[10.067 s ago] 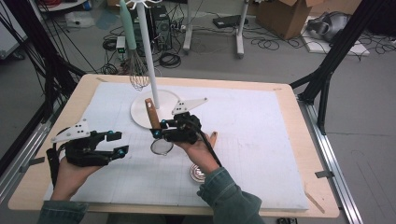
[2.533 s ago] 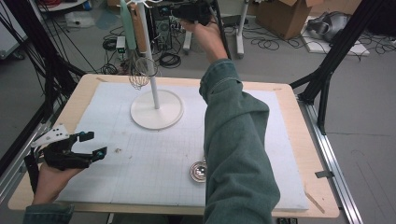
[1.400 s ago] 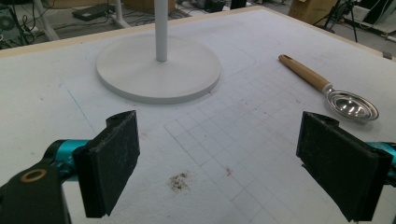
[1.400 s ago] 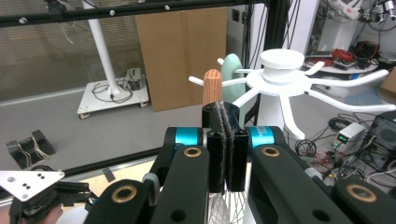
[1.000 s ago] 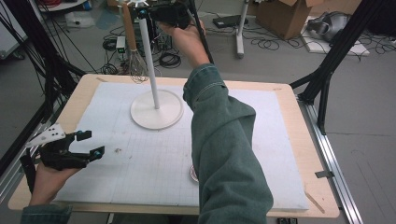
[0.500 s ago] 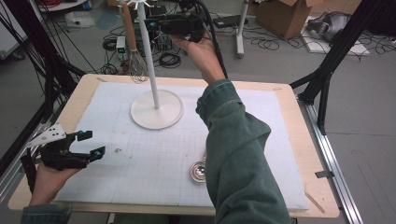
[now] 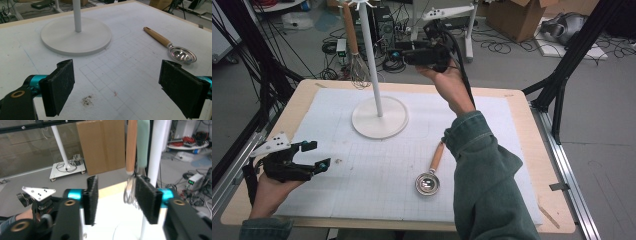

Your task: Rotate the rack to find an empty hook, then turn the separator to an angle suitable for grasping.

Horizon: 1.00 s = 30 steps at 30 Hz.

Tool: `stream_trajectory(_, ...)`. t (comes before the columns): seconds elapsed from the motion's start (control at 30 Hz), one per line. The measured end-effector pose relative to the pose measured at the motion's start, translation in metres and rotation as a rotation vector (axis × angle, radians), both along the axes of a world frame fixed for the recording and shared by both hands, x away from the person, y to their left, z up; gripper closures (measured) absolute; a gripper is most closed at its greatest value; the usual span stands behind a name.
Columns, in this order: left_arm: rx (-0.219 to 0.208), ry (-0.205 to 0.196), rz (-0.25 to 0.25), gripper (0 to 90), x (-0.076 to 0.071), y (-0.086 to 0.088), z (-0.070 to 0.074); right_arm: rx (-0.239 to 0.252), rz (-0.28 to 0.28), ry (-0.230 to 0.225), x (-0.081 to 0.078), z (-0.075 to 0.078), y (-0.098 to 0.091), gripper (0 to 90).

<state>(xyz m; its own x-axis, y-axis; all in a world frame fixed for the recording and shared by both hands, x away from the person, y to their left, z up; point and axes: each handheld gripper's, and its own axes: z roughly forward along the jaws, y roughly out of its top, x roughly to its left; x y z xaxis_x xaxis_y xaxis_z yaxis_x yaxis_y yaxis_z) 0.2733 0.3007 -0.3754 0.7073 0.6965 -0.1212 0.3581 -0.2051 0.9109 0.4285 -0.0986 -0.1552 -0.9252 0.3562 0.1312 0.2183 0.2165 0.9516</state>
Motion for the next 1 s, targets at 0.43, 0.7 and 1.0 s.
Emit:
stream_trajectory(0.43, 0.011, 0.01, -0.012, 13.7, 0.001, -0.008, -0.001, 0.021, -0.057, 0.005, -0.03, -0.037, -0.046, 36.0)
stream_trajectory(0.7, 0.017, 0.016, -0.017, 13.7, 0.002, -0.011, -0.003, 0.034, -0.099, 0.008, -0.033, -0.057, -0.064, 32.7)
stream_trajectory(1.0, 0.015, 0.022, -0.007, 13.7, 0.001, -0.013, -0.003, 0.021, -0.114, 0.028, -0.039, -0.088, -0.073, 31.6)
